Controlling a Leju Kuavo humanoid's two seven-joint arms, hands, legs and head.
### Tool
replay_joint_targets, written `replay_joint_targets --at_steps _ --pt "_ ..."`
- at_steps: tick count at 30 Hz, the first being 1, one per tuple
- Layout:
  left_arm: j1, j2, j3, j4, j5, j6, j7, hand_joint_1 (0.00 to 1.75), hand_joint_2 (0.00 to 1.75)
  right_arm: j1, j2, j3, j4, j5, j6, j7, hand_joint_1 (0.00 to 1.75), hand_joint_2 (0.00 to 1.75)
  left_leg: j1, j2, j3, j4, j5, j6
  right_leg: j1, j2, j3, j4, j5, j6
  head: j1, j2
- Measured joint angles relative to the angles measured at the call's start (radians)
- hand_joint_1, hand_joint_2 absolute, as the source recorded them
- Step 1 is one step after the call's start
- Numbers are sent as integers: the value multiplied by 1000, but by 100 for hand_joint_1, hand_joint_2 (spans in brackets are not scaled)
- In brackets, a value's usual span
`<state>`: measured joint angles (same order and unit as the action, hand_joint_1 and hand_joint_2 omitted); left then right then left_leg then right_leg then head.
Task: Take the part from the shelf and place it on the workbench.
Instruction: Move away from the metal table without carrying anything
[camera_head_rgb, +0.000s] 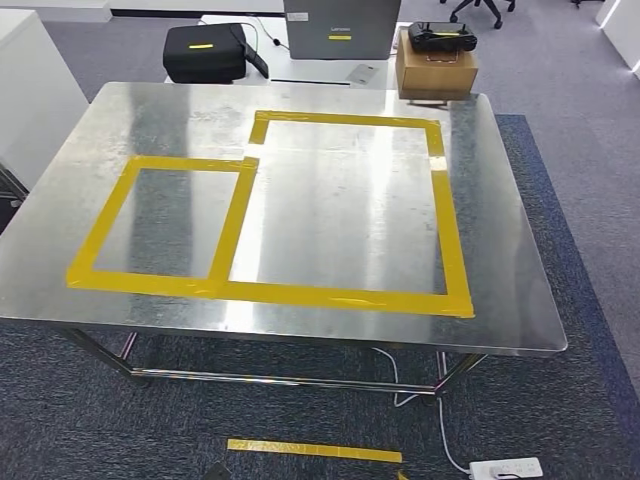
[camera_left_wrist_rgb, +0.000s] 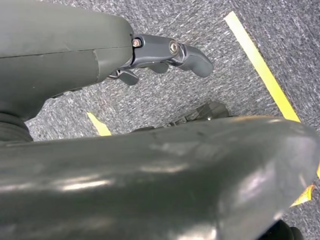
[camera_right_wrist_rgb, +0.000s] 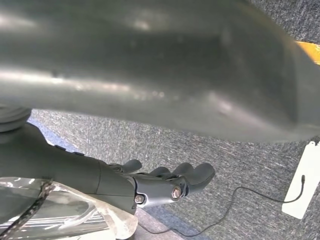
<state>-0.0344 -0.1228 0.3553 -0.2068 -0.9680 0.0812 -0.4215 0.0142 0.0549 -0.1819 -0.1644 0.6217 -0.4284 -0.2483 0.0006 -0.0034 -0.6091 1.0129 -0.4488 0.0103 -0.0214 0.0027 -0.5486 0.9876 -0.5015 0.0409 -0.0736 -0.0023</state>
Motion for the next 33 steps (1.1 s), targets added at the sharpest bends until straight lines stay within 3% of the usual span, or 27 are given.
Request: replay_joint_targets --at_steps 10,17,19,22,23,24,25,28,31,33 --pt "-4 3 2 0 5 -7 5 0 0 0 1 -2 0 2 2 0 0 0 -5 0 0 4 -4 6 -4 -1 2 0 -1 4 0 0" --pt "-4 6 6 0 9 -8 5 0 0 -1 4 -2 0 2 5 3 0 0 -8 0 6 0 -3 26 -10 -2 8 -3 -4 23 0 0" --pt "-5 5 7 0 11 -8 5 0 0 -2 4 -2 0 2 6 3 0 0 -3 0 13 -15 5 34 -9 -2 -12 44 -42 25 1 0" --pt "-6 4 10 0 15 -8 5 0 0 -1 5 -3 0 2 6 3 0 0 -2 1 14 -19 8 37 -8 -3 -90 227 -138 25 2 0" --pt "-6 4 12 0 15 -8 5 0 0 0 5 -3 0 2 6 3 0 0 -3 1 13 -19 8 36 -8 -3 -102 259 -146 25 2 0" --pt "-5 4 14 0 16 -9 5 0 0 0 5 -3 0 2 6 3 0 0 -3 1 13 -19 9 35 -8 -3 -96 253 -135 24 2 0" --pt "-5 4 16 0 16 -9 5 0 0 0 5 -3 0 2 6 3 0 0 -3 1 12 -18 10 33 -8 -3 -69 207 -108 23 2 0" --pt "-6 3 19 0 16 -10 5 0 0 -7 5 -3 0 3 6 2 0 0 -5 -1 11 -11 12 20 -6 -1 33 20 -39 15 1 0" --pt "-7 3 22 0 16 -10 5 0 0 -8 5 -3 0 3 6 1 0 0 -5 -2 11 -8 16 1 0 1 42 -7 -32 -3 -2 0" --pt "-6 3 23 0 16 -10 5 0 0 -8 7 -3 0 4 6 1 0 0 -1 -1 4 9 -2 -11 -1 -3 44 -8 -24 -20 -3 0"
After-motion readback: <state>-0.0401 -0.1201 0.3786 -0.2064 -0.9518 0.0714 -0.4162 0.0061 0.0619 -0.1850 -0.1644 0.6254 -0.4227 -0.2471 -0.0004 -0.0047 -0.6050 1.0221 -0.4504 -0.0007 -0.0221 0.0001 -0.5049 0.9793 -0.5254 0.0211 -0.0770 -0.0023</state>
